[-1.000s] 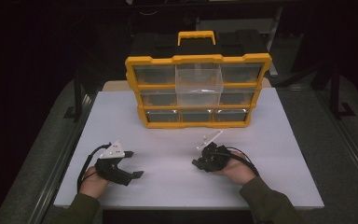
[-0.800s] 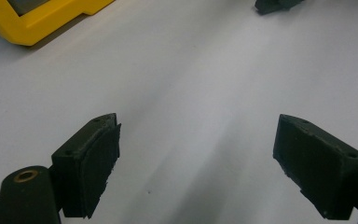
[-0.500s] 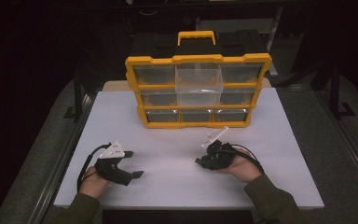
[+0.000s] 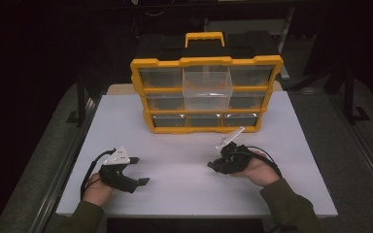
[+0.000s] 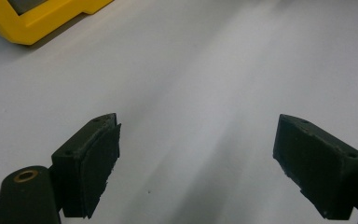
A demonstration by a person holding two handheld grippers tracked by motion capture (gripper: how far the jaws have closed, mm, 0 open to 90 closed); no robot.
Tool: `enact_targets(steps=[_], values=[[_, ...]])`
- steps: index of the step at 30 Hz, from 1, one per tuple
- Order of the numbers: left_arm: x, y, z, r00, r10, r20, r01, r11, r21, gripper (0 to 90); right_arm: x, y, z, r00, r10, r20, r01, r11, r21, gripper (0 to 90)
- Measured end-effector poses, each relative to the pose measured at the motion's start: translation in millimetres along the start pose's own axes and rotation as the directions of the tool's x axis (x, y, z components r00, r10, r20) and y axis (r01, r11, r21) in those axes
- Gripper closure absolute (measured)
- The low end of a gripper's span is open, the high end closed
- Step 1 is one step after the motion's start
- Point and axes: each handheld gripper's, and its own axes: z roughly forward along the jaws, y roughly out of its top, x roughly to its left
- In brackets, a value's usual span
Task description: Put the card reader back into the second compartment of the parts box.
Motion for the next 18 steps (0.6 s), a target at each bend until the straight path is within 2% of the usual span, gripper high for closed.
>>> enact_targets(steps=[18], values=[[-0.5, 0.0, 0.1, 1.0, 0.002, -0.001, -0.002, 1.0, 0.002, 14.4, -12.0, 2.3, -34.6, 1.0, 0.001, 0.002, -0.001, 1.0, -0.025, 72.4]])
